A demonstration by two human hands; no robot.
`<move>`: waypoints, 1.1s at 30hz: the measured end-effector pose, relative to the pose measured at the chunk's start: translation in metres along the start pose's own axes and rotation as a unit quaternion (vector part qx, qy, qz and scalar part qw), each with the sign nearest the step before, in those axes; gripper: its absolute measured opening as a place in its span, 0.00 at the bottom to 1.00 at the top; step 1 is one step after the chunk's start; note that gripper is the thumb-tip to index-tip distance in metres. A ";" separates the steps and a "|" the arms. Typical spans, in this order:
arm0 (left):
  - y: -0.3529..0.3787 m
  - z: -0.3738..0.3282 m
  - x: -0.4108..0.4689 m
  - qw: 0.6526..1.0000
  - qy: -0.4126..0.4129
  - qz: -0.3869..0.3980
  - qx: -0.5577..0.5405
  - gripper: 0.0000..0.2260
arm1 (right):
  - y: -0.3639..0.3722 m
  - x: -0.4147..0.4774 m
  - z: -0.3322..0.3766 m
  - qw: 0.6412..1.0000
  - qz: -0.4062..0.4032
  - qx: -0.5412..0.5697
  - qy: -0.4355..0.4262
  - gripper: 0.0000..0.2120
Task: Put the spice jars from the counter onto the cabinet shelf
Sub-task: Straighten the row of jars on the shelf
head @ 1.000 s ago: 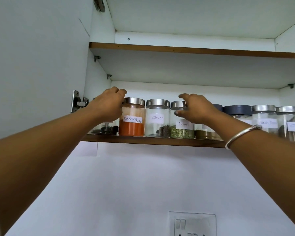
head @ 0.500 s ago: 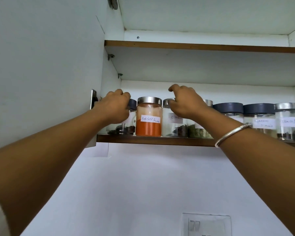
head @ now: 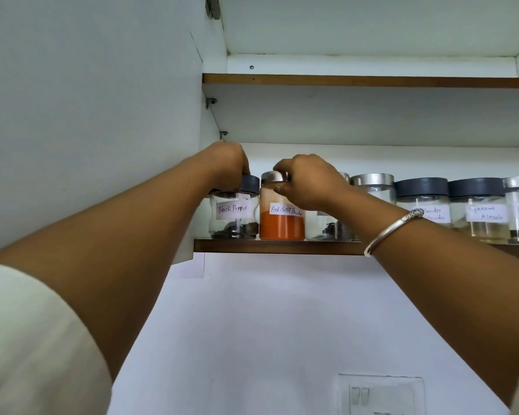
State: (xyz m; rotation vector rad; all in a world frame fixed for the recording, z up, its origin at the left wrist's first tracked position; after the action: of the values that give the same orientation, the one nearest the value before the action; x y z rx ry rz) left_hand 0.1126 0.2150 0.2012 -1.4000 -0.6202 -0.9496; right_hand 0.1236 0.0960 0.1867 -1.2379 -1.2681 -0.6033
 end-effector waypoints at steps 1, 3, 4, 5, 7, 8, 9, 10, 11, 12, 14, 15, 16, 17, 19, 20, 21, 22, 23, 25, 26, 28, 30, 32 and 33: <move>-0.001 0.000 0.001 1.000 0.000 0.006 0.002 0.14 | -0.002 0.003 0.003 1.000 0.002 0.000 0.001 0.19; -0.002 -0.001 0.005 1.000 0.002 0.009 0.017 0.15 | -0.005 0.011 0.006 1.000 0.005 -0.010 0.011 0.16; -0.002 -0.002 0.008 1.000 0.005 0.011 0.026 0.15 | -0.004 0.015 0.008 1.000 0.013 -0.026 0.011 0.15; -0.002 -0.003 0.010 0.999 0.007 0.013 0.035 0.14 | -0.002 0.019 0.010 0.998 0.026 -0.049 0.008 0.14; 0.001 -0.002 0.014 0.999 0.005 0.013 0.034 0.14 | 0.004 0.025 0.015 0.995 0.046 -0.091 -0.002 0.12; 0.002 0.001 0.016 1.000 -0.001 0.013 0.026 0.14 | 0.007 0.027 0.017 0.994 0.050 -0.101 -0.006 0.12; 0.005 0.005 0.017 1.000 -0.008 0.011 0.020 0.14 | 0.011 0.029 0.017 0.993 0.055 -0.107 -0.009 0.13; 0.007 0.009 0.018 1.000 -0.016 0.008 0.015 0.14 | 0.015 0.030 0.018 0.992 0.062 -0.112 -0.010 0.13; 0.011 0.011 0.020 1.000 -0.021 0.008 0.015 0.14 | 0.020 0.032 0.017 0.991 0.072 -0.116 -0.011 0.12; 0.017 0.014 0.023 0.999 -0.025 0.012 0.020 0.14 | 0.026 0.034 0.017 0.990 0.078 -0.120 -0.012 0.11; 0.032 0.016 0.031 0.999 -0.033 0.018 0.038 0.13 | 0.039 0.039 0.015 0.986 0.081 -0.144 -0.011 0.06; 0.041 0.018 0.036 0.998 -0.038 0.022 0.044 0.12 | 0.047 0.042 0.014 0.985 0.082 -0.153 -0.004 0.09; 0.049 0.020 0.041 0.998 -0.043 0.024 0.050 0.12 | 0.055 0.044 0.013 0.983 0.086 -0.159 -0.001 0.12; 0.058 0.022 0.045 0.997 -0.045 0.021 0.057 0.11 | 0.064 0.047 0.012 0.983 0.091 -0.161 0.000 0.14; 0.073 0.025 0.053 0.996 -0.046 0.010 0.072 0.07 | 0.081 0.053 0.011 0.983 0.096 -0.159 -0.002 0.12; 0.080 0.027 0.057 0.996 -0.046 0.003 0.081 0.04 | 0.089 0.056 0.011 0.983 0.098 -0.158 -0.004 0.11; 0.086 0.028 0.060 0.995 -0.046 -0.004 0.085 0.03 | 0.096 0.058 0.009 0.982 0.102 -0.158 -0.003 0.10; 0.093 0.030 0.063 0.995 -0.048 -0.007 0.084 0.04 | 0.103 0.060 0.008 0.981 0.106 -0.159 -0.002 0.12; 0.100 0.031 0.066 0.995 -0.048 -0.006 0.084 0.06 | 0.110 0.063 0.007 0.981 0.110 -0.161 -0.001 0.14; 0.112 0.033 0.072 0.995 -0.050 -0.004 0.084 0.06 | 0.120 0.070 0.005 0.980 0.112 -0.162 -0.004 0.17; 0.118 0.035 0.074 0.995 -0.050 0.002 0.085 0.07 | 0.124 0.073 0.003 0.980 0.115 -0.162 -0.002 0.17; 0.131 0.039 0.079 0.994 -0.050 0.016 0.097 0.06 | 0.133 0.078 0.000 0.978 0.128 -0.162 0.007 0.17; 0.141 0.040 0.084 0.992 -0.046 0.027 0.115 0.06 | 0.143 0.082 -0.003 0.978 0.136 -0.158 0.015 0.17; 0.149 0.041 0.087 0.989 -0.047 0.048 0.130 0.07 | 0.152 0.085 -0.005 0.977 0.146 -0.154 0.022 0.18; 0.153 0.041 0.089 0.988 -0.046 0.062 0.134 0.07 | 0.156 0.086 -0.008 0.976 0.156 -0.152 0.027 0.17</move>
State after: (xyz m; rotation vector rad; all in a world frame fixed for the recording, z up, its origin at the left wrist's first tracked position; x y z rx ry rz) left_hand 0.2935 0.2265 0.1987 -1.2312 -0.6946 -0.6774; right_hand 0.2886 0.1593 0.2127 -1.6258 -0.9309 -0.6083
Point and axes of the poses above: each hand's wrist, its own x-axis towards the middle knuckle, its own y-axis out of the palm, z = x × y, the point moved 8 cm from there along x, towards the middle knuckle, and after that the axes turned 12 degrees about -z, right-handed, at the moved point
